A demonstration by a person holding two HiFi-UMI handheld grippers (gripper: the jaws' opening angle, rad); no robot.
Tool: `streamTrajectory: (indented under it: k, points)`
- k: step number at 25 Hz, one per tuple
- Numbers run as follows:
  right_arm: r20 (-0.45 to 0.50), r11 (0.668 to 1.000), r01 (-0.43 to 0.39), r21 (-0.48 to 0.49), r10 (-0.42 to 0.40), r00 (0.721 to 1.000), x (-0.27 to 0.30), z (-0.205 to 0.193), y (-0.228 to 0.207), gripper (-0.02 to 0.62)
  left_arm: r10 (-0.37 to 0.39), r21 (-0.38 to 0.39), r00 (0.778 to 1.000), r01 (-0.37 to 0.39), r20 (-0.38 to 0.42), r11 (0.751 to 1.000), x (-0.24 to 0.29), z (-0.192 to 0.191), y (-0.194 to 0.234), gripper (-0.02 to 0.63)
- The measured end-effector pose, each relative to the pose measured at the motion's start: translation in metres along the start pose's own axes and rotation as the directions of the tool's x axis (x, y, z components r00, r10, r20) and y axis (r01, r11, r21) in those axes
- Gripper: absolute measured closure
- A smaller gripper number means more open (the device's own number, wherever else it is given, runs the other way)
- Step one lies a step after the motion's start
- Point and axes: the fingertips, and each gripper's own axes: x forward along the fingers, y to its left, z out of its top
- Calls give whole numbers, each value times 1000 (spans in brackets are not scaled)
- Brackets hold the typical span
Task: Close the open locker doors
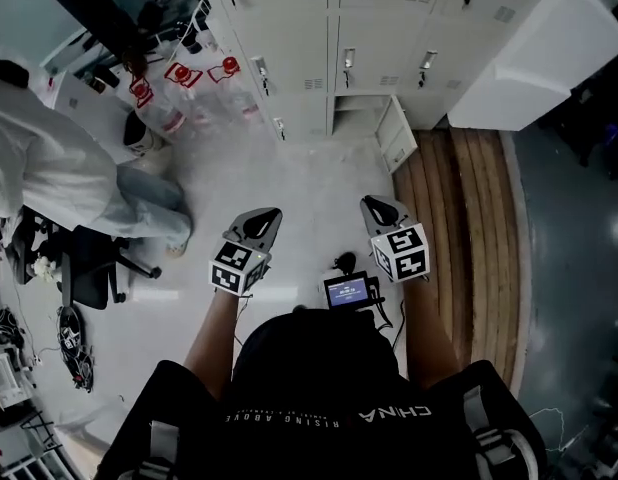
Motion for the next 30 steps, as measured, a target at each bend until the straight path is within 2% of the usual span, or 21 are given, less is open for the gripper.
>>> streamTrajectory:
  k: [6, 9, 14, 18, 22, 27, 30]
  points:
    - [1, 998, 24, -57, -24, 1000, -42, -23, 76, 551, -31, -2, 998, 31, 49, 1000, -70, -37, -51, 586]
    - [4, 996, 37, -76, -36, 999, -68, -42, 119, 551, -57, -34, 996, 59, 69, 998, -107, -62, -81, 586]
    - [-20, 997, 62, -49, -63, 998, -116, -81, 170, 551, -75, -50, 994, 79, 77, 996, -148, -93, -120, 586]
    - [-21, 996, 72, -45, -73, 997, -143, -96, 174, 551, -48, -41, 997, 51, 61, 998, -153, -106, -144, 586]
    - [-6, 994, 65, -82, -65, 998, -153, -91, 167, 551, -12, -32, 998, 13, 54, 999, -150, -105, -158, 585]
    - [1, 990, 53, -134, -53, 999, -177, -86, 153, 551, 34, -108, 996, -24, 87, 994, -139, -86, -175, 584]
    - [7, 990, 58, -125, -57, 998, -195, -91, 131, 551, 34, -118, 995, -22, 97, 993, -122, -72, -197, 584]
